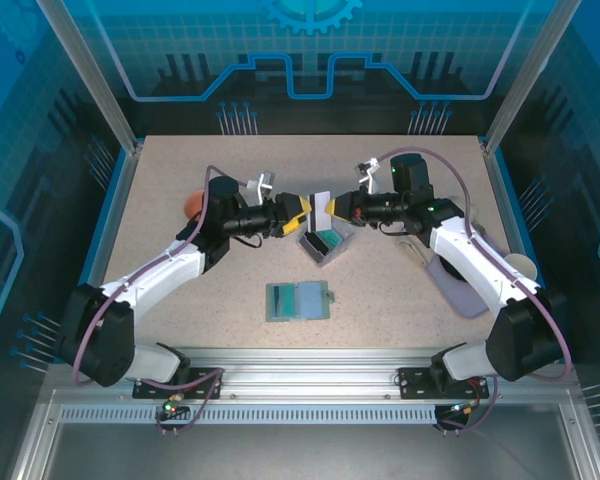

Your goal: Put the credit cards into the card holder

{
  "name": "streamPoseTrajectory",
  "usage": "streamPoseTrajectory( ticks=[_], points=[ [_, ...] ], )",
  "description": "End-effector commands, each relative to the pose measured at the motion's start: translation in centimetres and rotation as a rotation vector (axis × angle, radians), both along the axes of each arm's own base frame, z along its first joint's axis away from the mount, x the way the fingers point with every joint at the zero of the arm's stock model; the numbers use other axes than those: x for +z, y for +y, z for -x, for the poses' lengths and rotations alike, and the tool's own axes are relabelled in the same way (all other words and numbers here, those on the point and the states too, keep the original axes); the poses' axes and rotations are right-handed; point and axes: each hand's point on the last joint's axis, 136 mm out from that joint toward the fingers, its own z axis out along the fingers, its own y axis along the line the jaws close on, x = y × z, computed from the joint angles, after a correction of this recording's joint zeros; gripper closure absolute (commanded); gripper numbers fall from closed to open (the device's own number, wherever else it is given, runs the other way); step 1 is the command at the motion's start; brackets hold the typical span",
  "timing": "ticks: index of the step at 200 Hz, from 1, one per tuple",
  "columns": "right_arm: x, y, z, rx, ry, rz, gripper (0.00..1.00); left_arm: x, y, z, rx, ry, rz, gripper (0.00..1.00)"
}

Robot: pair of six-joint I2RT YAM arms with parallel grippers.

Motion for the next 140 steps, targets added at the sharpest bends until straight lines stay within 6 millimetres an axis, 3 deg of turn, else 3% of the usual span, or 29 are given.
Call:
streamPoseTrajectory(
  ticks=[1, 19, 43, 58, 67, 113, 140],
  points=[
    [1.0, 1.0, 0.5, 0.045, -0.022, -0.048, 1.0, 0.5, -0.6, 0.2, -0.038, -0.002, 0.012, 0.47],
    [1.0, 1.1, 0.5, 0.048, -0.019, -0.046, 1.0, 1.0, -0.9, 0.3, -0.054, -0.017, 0.034, 0.55],
    [0.0, 0.9, 0.3, 0.034, 0.003, -0.016, 1.0, 1.5, -0.8, 0.4, -0.054, -0.034, 0.034, 0.73],
    [-0.8, 0.7, 0.2, 0.026, 0.018, 0.01, 0.98, 1.3, -0.5, 0.4, -0.036, -0.026, 0.023, 0.93],
    [-1.3, 0.6, 0.2, 0.019, 0.031, 0.027, 0.95, 1.3, -0.3, 0.4, -0.027, -0.026, 0.015, 1.0],
    [-3.7, -0.2, 0.7, -0.002, 0.081, 0.089, 0.68, 0.2, 0.8, 1.0, 0.003, 0.001, -0.024, 1.0],
    [-7.2, -1.7, 1.5, -0.053, 0.127, 0.233, 0.49, -3.5, 2.9, 1.2, 0.09, 0.131, -0.18, 1.0]
  ],
)
